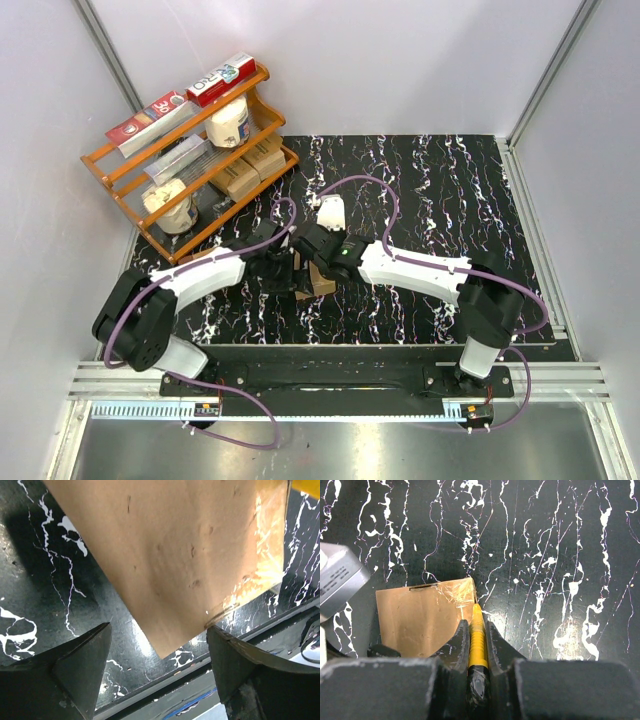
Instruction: Unpack the express box
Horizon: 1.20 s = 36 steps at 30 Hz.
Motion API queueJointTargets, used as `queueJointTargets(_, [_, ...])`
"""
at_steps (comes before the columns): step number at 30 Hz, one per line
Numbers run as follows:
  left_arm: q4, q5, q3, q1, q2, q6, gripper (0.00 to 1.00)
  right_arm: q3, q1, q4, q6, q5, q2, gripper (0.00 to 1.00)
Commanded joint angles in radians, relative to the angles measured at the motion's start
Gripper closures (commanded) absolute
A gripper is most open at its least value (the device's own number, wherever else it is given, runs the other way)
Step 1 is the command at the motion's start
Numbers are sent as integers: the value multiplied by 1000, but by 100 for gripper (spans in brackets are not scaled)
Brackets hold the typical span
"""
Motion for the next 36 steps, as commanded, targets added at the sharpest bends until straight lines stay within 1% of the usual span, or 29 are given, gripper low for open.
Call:
queueJointTargets(1, [7,-37,65,-3,30,-54,21,-2,-4,27,-5,-14,-36,100])
queueJointTargets(4, [7,-54,84,-3,39,-89,25,-5,-2,16,-1,-19,-37,100])
queueJointTargets(8, [6,-75,107,-3,54,-143,32,-8,4,13,-4,-19,-40,100])
queueJointTargets(13, [-1,-90,118,-3,70,-174,35,-19,28,16,-11,-11,-42,100])
queueJointTargets(19, [-4,-86,130,-3,89,-200,39,-13,51,-25,44,10,-37,100])
queueJointTargets(23, [-4,-90,137,-3,100,-217,41,21,73,-79,65,27,-22,100])
queueJointTargets(29, [-1,-95,140,-3,106,-229,42,39,97,-150,104,21,-40,100])
queueJointTargets(36, [1,-93,138,-3,111,-241,43,24,99,-177,128,-45,-70,100])
